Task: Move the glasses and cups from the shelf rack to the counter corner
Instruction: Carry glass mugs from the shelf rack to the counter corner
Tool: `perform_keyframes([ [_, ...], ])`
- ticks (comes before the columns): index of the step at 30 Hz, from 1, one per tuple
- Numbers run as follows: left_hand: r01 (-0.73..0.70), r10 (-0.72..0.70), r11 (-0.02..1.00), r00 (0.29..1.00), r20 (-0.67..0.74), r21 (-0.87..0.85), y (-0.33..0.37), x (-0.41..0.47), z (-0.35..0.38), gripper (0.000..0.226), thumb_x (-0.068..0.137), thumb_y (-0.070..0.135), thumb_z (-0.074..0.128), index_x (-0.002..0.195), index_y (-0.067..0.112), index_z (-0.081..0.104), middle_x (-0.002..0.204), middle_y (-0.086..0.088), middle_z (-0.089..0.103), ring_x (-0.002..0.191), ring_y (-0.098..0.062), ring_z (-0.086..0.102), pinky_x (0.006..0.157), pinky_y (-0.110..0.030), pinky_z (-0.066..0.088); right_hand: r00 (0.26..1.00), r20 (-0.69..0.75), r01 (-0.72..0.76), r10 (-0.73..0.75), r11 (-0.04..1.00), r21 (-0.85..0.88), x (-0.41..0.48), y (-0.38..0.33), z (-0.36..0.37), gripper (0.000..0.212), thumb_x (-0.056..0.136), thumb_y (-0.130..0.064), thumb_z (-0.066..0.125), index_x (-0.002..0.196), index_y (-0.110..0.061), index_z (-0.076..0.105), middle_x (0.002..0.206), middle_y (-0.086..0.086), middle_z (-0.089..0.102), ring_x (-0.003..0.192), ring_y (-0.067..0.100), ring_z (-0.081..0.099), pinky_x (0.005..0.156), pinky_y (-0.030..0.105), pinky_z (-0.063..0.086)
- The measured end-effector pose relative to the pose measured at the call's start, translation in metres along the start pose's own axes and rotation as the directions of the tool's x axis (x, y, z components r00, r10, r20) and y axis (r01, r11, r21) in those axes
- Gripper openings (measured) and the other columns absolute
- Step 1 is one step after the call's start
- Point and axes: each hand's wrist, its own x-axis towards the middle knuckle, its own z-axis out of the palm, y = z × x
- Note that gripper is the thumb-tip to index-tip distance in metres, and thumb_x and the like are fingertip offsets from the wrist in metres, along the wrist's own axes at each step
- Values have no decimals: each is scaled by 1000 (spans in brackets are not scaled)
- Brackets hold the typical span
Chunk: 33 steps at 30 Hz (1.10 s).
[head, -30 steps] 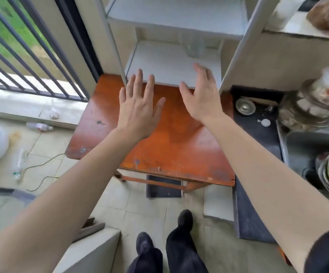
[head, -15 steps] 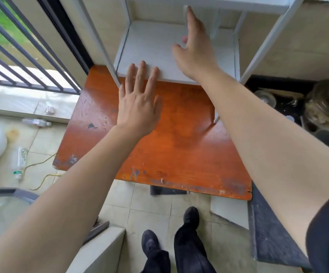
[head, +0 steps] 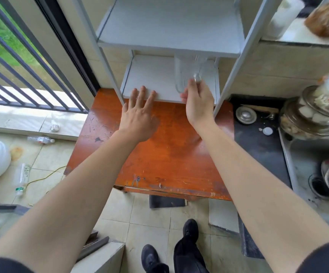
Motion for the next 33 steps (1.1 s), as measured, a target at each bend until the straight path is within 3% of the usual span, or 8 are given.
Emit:
perform_keyframes([
  [5,73,-80,983,996,-35,-169,10,-41,-32,63,102,38,35,158,17,13,168,-5,6,154,-28,-2,119,-52,17,997,6,-75,75,993,86,-69,1,-33,33,98,-41,45,73,-22,58,64,-15,64,74,16,65,82,47,55],
  [9,17,-45,961,994,-99,-276,23,-95,-45,59,104,38,36,157,18,20,167,-4,14,153,-28,7,118,-51,21,995,-26,-96,98,992,84,-119,-9,-59,35,96,-41,44,71,-20,57,66,-5,63,80,30,67,80,48,55],
  [14,-21,-22,854,997,-77,-520,63,-119,-47,57,104,39,35,156,19,26,165,-6,21,152,-26,13,121,-42,13,992,-114,-58,62,998,36,-170,-11,-113,39,90,-48,45,67,-20,59,64,-6,66,69,15,64,74,44,55],
  [19,-175,164,875,984,-63,-451,131,-122,-56,58,105,39,33,157,16,23,166,-10,16,153,-28,8,124,-43,8,958,-287,2,6,1000,30,-208,-20,-188,36,84,-43,49,68,-12,58,62,2,65,66,21,62,67,39,51],
  [23,-312,304,846,949,-88,-432,204,-134,-84,57,105,41,32,157,19,23,167,-9,13,153,-30,8,123,-45,9,904,-426,26,-23,1000,2,-237,-36,-262,38,85,-48,49,67,-16,57,63,0,64,70,23,64,74,46,52],
  [27,-509,470,797,861,-196,-324,285,-157,-111,56,105,37,36,156,16,28,165,-14,17,152,-32,11,123,-43,9,821,-567,76,-70,997,-14,-274,-51,-342,40,86,-53,49,65,-21,58,61,-1,66,66,16,66,71,40,54],
  [30,-631,572,741,773,-275,-229,352,-195,-121,53,104,32,39,152,9,36,161,-22,26,149,-37,21,122,-44,13,757,-643,118,-120,992,-47,-320,-54,-409,51,92,-62,48,67,-19,61,65,5,68,69,23,68,72,43,57],
  [33,-724,664,676,678,-315,-134,423,-248,-118,57,102,35,33,149,4,41,156,-27,33,146,-41,28,121,-47,17,683,-720,130,-127,990,-52,-375,-51,-472,70,87,-80,43,66,-16,61,68,7,69,69,19,68,68,25,55],
])
